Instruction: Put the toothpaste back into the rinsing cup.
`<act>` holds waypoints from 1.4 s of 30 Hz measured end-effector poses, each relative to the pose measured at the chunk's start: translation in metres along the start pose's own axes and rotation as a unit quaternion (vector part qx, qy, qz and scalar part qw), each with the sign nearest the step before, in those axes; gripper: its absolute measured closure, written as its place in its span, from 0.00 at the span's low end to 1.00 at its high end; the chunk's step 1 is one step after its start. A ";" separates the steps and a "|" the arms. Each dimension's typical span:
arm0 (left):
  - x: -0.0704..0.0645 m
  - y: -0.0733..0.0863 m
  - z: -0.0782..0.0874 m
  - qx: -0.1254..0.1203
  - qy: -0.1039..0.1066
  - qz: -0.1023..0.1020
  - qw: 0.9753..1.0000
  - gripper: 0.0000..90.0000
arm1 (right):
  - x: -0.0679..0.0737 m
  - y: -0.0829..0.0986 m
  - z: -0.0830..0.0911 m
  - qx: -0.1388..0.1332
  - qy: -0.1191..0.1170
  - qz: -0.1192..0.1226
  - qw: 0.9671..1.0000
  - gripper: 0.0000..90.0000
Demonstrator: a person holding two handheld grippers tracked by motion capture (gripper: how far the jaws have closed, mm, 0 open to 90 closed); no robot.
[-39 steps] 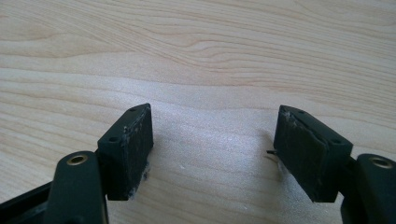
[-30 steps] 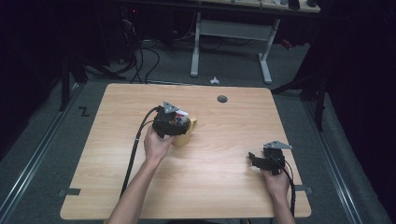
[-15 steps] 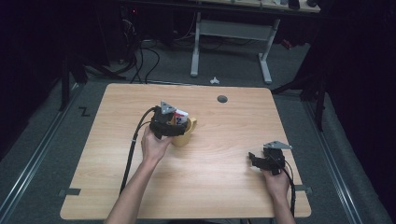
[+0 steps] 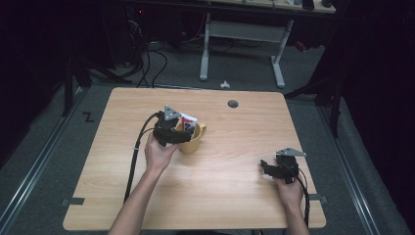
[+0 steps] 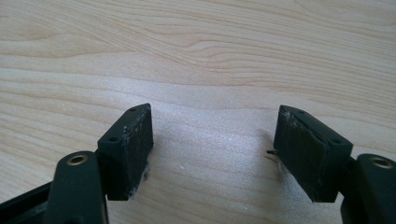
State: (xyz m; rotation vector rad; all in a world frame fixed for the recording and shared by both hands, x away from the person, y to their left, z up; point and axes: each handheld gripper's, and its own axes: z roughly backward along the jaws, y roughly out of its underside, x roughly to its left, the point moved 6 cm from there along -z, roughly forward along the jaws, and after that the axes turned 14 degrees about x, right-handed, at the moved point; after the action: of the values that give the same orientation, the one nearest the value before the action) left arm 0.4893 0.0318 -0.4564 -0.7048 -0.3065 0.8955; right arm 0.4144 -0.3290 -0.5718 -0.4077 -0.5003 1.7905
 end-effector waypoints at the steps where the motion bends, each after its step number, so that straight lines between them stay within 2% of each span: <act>1: 0.001 0.000 0.001 0.000 -0.001 0.001 1.000 0.30 | 0.000 0.000 0.000 0.000 0.000 0.000 1.000 0.32; 21: 0.002 0.007 0.029 -0.012 0.000 0.002 1.000 0.32 | 0.000 0.000 0.000 0.001 0.000 -0.001 1.000 0.32; 42: 0.017 0.032 0.055 -0.032 -0.001 0.021 0.999 0.33 | 0.000 0.000 0.000 0.001 0.000 -0.001 1.000 0.32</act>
State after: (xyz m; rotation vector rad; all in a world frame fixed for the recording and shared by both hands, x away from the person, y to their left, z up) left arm 0.4517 0.0823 -0.4378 -0.7719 -0.3246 0.9308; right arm 0.4145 -0.3292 -0.5718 -0.4069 -0.4990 1.7882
